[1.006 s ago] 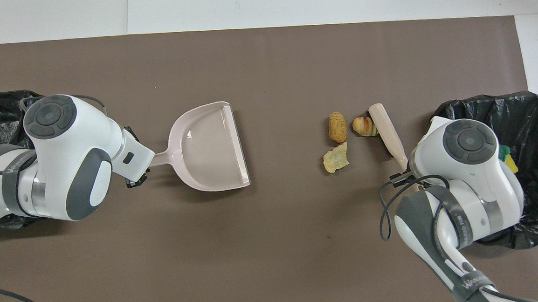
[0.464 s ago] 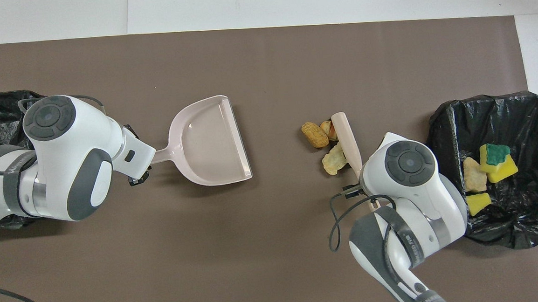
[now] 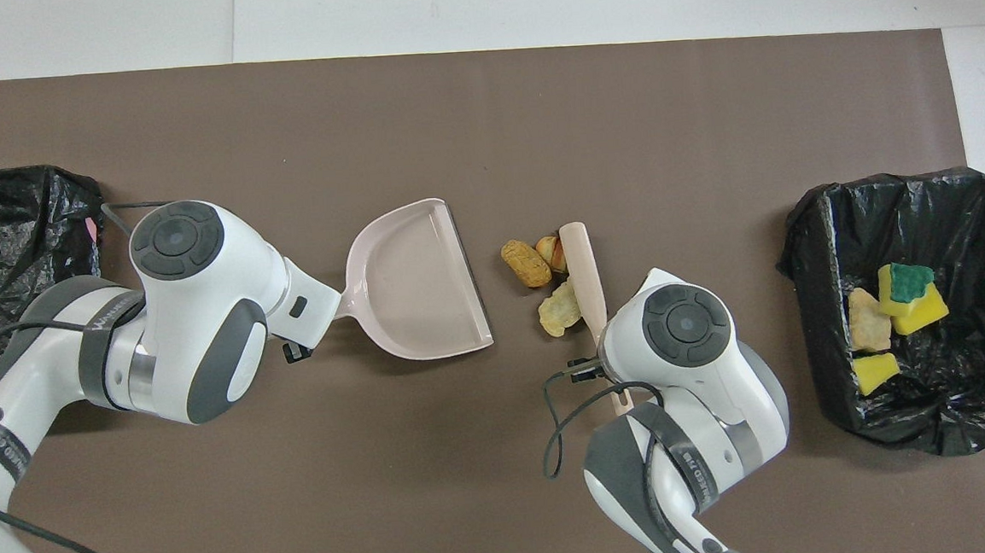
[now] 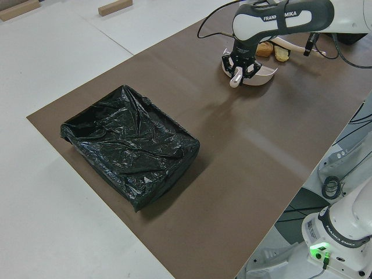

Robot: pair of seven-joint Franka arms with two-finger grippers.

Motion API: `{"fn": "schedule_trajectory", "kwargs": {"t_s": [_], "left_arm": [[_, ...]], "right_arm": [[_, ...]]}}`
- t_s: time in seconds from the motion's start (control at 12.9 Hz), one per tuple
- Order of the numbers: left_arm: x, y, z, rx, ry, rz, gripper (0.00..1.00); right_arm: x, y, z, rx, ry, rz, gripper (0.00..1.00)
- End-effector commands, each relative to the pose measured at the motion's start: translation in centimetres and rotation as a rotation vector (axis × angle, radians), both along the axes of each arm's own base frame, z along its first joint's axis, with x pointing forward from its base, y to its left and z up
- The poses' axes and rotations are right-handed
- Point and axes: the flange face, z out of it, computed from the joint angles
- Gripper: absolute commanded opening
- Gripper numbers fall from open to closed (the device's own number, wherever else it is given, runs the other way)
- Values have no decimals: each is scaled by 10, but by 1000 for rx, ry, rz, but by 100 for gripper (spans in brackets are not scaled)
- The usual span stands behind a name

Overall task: Sweep and dump trash in bin
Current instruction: 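Sweep the yellow scraps into the dustpan with the brush in the right gripper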

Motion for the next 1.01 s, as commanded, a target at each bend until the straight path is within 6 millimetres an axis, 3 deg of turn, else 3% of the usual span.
{"fn": "schedule_trajectory", "kwargs": {"t_s": [0.0, 0.08, 0.23, 0.46, 0.62, 0.7, 0.85, 0.93], "left_arm": [[-13, -7, -2, 44, -10, -39, 0], [-21, -19, -8, 52, -10, -67, 0], [-23, -18, -11, 55, -3, -66, 0], [-21, -17, -10, 52, -10, -64, 0], [-15, -12, -11, 45, -6, -46, 0], [-5, 4, -10, 32, -18, -13, 0], [5, 19, -15, -19, -12, 56, 0], [13, 25, -12, -46, -11, 93, 0]], "right_arm": [[-2, 29, -11, 87, 30, -37, 0], [-2, 34, -13, 110, 32, -52, 0], [-3, 51, -9, 162, 49, -74, 0], [-2, 105, -3, 252, 63, -80, 0], [5, 126, 15, 359, 70, -162, 0], [4, 139, 23, 391, 75, -174, 0], [7, 142, 27, 390, 76, -182, 0], [10, 134, 34, 388, 79, -189, 0]]}}
